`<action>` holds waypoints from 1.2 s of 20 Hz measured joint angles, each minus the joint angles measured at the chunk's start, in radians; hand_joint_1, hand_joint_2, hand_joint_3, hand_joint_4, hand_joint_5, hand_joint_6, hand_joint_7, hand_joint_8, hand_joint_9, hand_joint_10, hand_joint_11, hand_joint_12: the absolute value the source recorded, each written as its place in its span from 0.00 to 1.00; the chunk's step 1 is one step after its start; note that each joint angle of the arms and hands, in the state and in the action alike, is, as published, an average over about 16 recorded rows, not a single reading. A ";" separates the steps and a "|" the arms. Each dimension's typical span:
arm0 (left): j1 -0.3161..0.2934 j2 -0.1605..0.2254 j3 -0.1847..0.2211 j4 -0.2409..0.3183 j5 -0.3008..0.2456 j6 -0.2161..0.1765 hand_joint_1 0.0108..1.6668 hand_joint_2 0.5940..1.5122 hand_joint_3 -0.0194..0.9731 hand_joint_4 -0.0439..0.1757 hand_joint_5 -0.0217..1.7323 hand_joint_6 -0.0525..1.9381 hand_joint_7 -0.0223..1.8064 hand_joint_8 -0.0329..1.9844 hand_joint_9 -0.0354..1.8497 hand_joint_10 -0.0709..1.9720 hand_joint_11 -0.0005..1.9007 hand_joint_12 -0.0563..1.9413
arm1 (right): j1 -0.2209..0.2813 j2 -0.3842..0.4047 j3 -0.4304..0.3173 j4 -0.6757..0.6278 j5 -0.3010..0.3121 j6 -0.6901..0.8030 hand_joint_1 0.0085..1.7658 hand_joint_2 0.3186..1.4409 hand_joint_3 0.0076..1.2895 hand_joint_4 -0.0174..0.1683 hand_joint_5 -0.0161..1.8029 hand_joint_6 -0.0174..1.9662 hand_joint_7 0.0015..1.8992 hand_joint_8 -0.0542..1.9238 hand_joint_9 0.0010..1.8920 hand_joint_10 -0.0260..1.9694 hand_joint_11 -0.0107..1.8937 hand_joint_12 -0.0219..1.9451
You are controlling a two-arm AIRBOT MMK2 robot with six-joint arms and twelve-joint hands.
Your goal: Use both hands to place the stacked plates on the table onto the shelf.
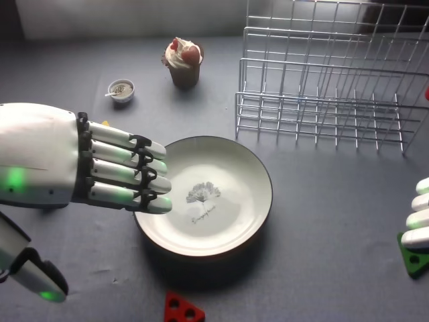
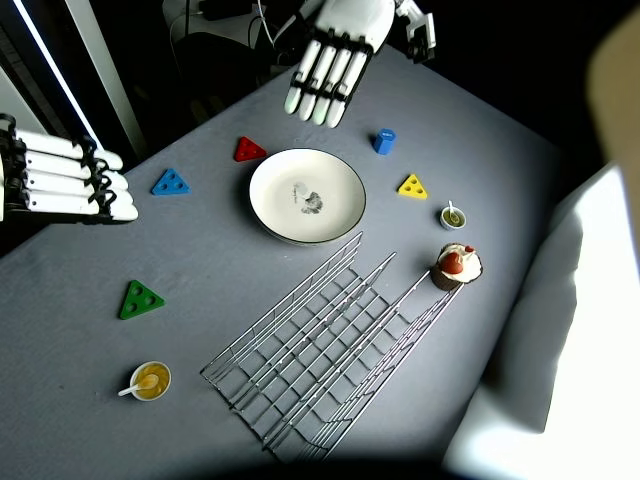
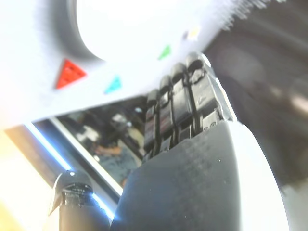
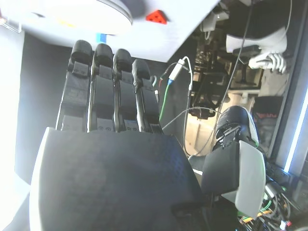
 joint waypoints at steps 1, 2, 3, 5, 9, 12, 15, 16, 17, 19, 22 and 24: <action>0.002 -0.005 -0.001 0.008 0.015 0.002 0.01 0.42 0.04 0.20 0.11 0.02 0.13 0.01 0.13 0.04 0.09 0.05 | 0.001 -0.001 -0.001 0.003 -0.006 -0.011 0.02 0.57 0.01 0.08 0.14 0.02 0.15 0.03 0.15 0.01 0.14 0.03; 0.004 -0.010 -0.002 0.016 0.028 0.004 0.01 0.42 0.04 0.20 0.11 0.02 0.12 0.01 0.13 0.04 0.09 0.05 | 0.003 -0.002 -0.002 0.006 -0.012 -0.022 0.01 0.57 0.01 0.08 0.14 0.02 0.15 0.03 0.15 0.01 0.15 0.03; 0.007 -0.014 -0.002 0.024 0.041 0.006 0.01 0.42 0.04 0.20 0.11 0.02 0.12 0.01 0.13 0.04 0.09 0.05 | 0.004 -0.003 -0.002 0.010 -0.018 -0.032 0.01 0.57 0.01 0.08 0.14 0.02 0.15 0.03 0.15 0.01 0.15 0.02; 0.012 -0.023 -0.003 0.039 0.065 0.010 0.01 0.42 0.04 0.20 0.11 0.02 0.12 0.01 0.13 0.04 0.09 0.05 | 0.006 -0.005 -0.003 0.017 -0.028 -0.051 0.01 0.57 0.01 0.08 0.14 0.02 0.15 0.03 0.15 0.01 0.15 0.02; 0.022 -0.041 -0.004 0.061 0.106 0.018 0.01 0.42 0.04 0.20 0.11 0.02 0.13 0.01 0.13 0.04 0.09 0.05 | 0.009 -0.008 -0.005 0.035 -0.043 -0.081 0.01 0.56 0.01 0.08 0.14 0.02 0.15 0.03 0.15 0.01 0.15 0.02; 0.030 -0.054 -0.004 0.077 0.133 0.026 0.01 0.43 0.04 0.20 0.11 0.02 0.13 0.01 0.13 0.04 0.10 0.04 | 0.010 -0.008 -0.007 0.050 -0.051 -0.095 0.01 0.56 0.01 0.08 0.13 0.02 0.15 0.03 0.15 0.01 0.15 0.02; 0.037 -0.067 -0.001 0.090 0.158 0.034 0.01 0.43 0.04 0.20 0.11 0.02 0.13 0.01 0.13 0.04 0.10 0.04 | 0.011 -0.007 -0.009 0.064 -0.055 -0.106 0.01 0.56 0.01 0.09 0.12 0.02 0.15 0.03 0.15 0.01 0.14 0.02; 0.039 -0.072 0.000 0.093 0.166 0.036 0.01 0.43 0.04 0.20 0.11 0.02 0.13 0.01 0.13 0.04 0.10 0.04 | 0.011 -0.006 -0.009 0.068 -0.056 -0.108 0.01 0.56 0.01 0.09 0.12 0.02 0.15 0.03 0.15 0.01 0.14 0.02; 0.041 -0.076 0.003 0.097 0.175 0.039 0.01 0.43 0.04 0.20 0.11 0.02 0.13 0.01 0.13 0.04 0.10 0.04 | 0.011 -0.006 -0.009 0.071 -0.056 -0.109 0.01 0.56 0.01 0.09 0.12 0.02 0.15 0.03 0.15 0.01 0.14 0.02; 0.045 -0.087 0.008 0.107 0.193 0.044 0.01 0.44 0.04 0.19 0.11 0.02 0.13 0.01 0.13 0.04 0.10 0.04 | 0.011 -0.005 -0.010 0.078 -0.058 -0.113 0.01 0.56 0.01 0.09 0.12 0.02 0.15 0.03 0.15 0.01 0.14 0.02; 0.048 -0.101 0.019 0.124 0.219 0.050 0.01 0.44 0.04 0.18 0.11 0.02 0.14 0.01 0.13 0.04 0.10 0.04 | 0.011 -0.004 -0.011 0.086 -0.059 -0.117 0.01 0.56 0.01 0.09 0.13 0.02 0.15 0.03 0.15 0.01 0.14 0.02; 0.050 -0.110 0.027 0.138 0.235 0.052 0.01 0.45 0.04 0.18 0.11 0.02 0.14 0.01 0.14 0.04 0.10 0.04 | 0.011 -0.003 -0.011 0.089 -0.059 -0.118 0.01 0.56 0.01 0.09 0.13 0.02 0.15 0.03 0.15 0.01 0.14 0.02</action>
